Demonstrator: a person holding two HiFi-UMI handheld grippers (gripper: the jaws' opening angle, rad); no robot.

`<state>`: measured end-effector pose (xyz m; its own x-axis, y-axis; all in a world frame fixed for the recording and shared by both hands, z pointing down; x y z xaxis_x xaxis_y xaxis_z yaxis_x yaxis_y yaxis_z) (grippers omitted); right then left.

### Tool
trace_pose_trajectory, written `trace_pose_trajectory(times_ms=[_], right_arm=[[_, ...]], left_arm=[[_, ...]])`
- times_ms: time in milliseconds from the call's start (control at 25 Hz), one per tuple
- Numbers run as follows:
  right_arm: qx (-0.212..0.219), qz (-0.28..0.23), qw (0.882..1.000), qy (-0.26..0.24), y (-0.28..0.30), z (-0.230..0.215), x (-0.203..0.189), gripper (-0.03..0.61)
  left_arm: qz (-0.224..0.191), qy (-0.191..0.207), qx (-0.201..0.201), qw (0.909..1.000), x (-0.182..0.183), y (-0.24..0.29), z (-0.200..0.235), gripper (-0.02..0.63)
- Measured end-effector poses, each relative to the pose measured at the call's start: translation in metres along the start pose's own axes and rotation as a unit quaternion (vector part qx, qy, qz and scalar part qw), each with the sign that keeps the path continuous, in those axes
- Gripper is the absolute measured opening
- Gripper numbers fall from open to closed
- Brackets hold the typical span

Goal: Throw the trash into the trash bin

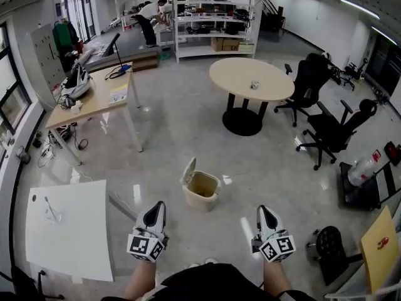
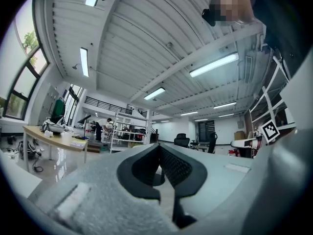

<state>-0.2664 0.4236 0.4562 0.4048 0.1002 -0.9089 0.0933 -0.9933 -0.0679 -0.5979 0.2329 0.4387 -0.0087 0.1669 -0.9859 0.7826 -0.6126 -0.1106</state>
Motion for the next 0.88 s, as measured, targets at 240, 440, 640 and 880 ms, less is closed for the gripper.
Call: trace_pose_trajectory(times_ms=[240,440,640,880], right_arm=[[-0.081,-0.032,0.996,-0.023,-0.061,0.003,0.01,0.005],[-0.164,-0.052,0.985,-0.012,-0.129,0.002,0.001,0.005],[-0.214,-0.08,0.973,-0.007,-0.176,-0.007,0.009,0.005],[-0.232,-0.11,0.966,-0.017,-0.22,-0.034,0.04,0.005]], left_arm=[[-0.012,-0.015,-0.073,0.9971,-0.001,0.017,-0.021,0.005],[-0.01,-0.028,-0.13,0.991,-0.013,0.02,-0.043,0.005],[-0.009,-0.029,-0.174,0.9843,-0.011,0.027,-0.073,0.005],[-0.025,-0.025,-0.203,0.9786,0.014,0.046,-0.129,0.005]])
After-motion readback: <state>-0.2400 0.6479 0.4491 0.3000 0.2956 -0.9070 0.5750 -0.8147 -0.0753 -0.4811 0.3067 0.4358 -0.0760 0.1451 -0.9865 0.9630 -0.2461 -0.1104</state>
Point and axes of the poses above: the fingertips, and each gripper's own axes: y forward along the fingers, z to its left, x out of its top, the point moved 5 cm from there along -y, backward along the fingers, and after that the axes turned 13 degrees about y, right-handed, at the moved point
